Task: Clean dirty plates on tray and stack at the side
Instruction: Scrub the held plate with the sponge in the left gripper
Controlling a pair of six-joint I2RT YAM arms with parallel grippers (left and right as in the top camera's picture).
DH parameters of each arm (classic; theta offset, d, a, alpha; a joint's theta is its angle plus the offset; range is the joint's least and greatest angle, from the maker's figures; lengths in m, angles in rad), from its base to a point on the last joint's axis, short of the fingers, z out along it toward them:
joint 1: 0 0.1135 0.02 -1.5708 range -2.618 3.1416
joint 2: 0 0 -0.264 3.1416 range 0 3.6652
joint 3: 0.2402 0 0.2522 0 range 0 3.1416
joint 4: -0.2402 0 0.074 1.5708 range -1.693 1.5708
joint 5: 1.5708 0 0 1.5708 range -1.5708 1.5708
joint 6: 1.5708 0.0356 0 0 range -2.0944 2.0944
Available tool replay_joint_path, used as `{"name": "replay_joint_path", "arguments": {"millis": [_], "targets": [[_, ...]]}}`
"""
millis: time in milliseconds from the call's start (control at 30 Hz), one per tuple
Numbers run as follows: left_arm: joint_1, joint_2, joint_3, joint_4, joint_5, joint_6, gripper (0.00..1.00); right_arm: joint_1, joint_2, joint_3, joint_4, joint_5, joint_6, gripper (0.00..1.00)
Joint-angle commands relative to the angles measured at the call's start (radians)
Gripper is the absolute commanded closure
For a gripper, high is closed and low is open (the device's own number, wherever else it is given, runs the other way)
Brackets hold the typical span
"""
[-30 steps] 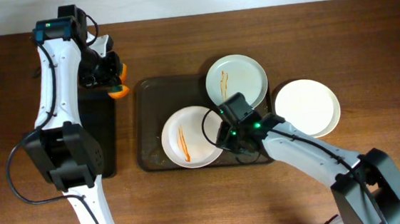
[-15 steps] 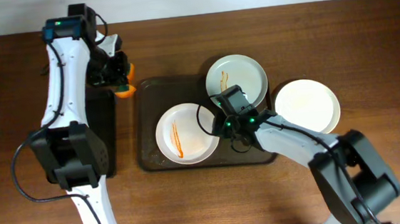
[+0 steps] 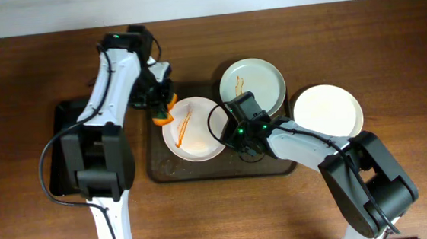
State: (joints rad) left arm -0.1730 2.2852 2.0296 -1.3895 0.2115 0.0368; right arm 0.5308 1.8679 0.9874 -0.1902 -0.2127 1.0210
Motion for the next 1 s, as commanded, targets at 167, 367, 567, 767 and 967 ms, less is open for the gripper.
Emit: {"name": "replay_joint_path", "arguments": {"millis": [167, 367, 567, 767, 967], "targets": [[-0.072, 0.005, -0.307, 0.225, -0.082, 0.108, 1.00, 0.000, 0.026, -0.006, -0.007, -0.023, -0.022, 0.96], [-0.076, 0.005, -0.472, 0.212, 0.193, 0.276, 1.00, 0.000, 0.026, -0.006, -0.003, -0.023, -0.022, 0.96], [-0.090, 0.005, -0.474, 0.278, 0.256, 0.241, 1.00, 0.000, 0.026, -0.006, -0.003, -0.023, -0.022, 0.96], [-0.079, 0.005, -0.464, 0.672, -0.143, -0.008, 1.00, 0.000, 0.026, -0.006, -0.003, -0.023, -0.037, 0.96], [-0.100, 0.005, -0.465, 0.542, -0.399, -0.112, 1.00, 0.000, 0.026, -0.006, -0.003, -0.020, -0.037, 0.96]]}}
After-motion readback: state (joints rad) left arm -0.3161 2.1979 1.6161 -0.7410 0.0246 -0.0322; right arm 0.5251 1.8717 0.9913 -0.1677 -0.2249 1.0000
